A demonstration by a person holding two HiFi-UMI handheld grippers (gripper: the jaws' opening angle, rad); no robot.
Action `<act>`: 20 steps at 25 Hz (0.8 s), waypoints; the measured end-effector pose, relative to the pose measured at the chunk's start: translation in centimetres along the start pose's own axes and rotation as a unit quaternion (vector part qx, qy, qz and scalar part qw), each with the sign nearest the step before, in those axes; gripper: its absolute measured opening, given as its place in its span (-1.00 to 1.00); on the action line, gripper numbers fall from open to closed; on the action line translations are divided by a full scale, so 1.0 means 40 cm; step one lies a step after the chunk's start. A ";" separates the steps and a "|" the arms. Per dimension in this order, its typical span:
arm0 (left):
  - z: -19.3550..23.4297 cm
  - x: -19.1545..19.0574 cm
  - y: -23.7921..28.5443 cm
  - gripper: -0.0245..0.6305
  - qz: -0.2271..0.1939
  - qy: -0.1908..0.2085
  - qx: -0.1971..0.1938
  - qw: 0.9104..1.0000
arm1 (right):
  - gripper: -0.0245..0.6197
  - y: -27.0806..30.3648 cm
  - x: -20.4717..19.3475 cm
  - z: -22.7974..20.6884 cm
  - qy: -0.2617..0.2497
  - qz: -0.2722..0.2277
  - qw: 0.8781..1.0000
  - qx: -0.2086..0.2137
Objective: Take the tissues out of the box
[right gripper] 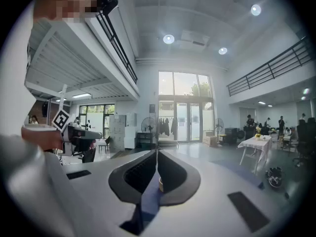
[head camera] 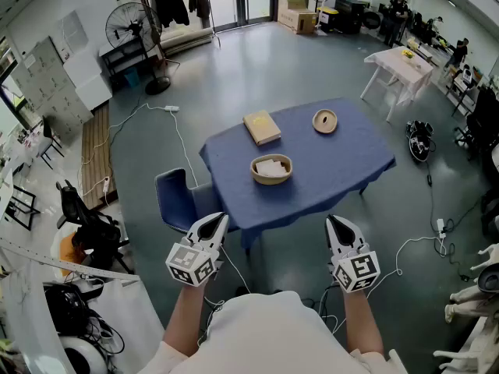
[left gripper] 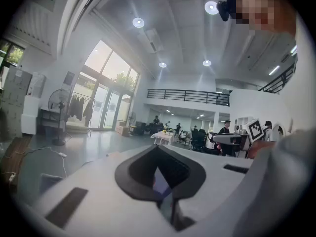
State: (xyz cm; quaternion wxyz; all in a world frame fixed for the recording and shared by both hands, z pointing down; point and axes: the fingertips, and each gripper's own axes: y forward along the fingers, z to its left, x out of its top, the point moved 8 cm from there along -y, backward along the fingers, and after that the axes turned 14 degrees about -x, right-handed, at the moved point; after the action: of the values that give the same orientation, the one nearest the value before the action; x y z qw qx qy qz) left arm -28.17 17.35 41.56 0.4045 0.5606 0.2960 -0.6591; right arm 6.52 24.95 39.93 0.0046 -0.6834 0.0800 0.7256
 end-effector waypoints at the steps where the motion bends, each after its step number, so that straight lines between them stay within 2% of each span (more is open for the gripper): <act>1: 0.001 0.000 -0.001 -0.90 0.000 0.000 -0.001 1.000 | -0.81 0.000 0.000 0.002 0.000 0.000 1.000 0.000; 13: -0.012 -0.007 0.001 -0.90 0.003 -0.003 -0.003 1.000 | -0.81 -0.008 -0.003 0.017 0.005 -0.001 1.000 0.012; 20: -0.027 -0.020 0.011 -0.90 0.006 -0.005 -0.003 1.000 | -0.81 -0.015 -0.013 -0.009 0.026 0.006 1.000 -0.006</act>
State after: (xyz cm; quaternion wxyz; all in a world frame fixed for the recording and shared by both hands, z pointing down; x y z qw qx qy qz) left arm -27.23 18.21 42.17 0.4115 0.5580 0.2923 -0.6587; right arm 7.00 25.54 40.36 -0.0054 -0.7018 0.0799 0.7078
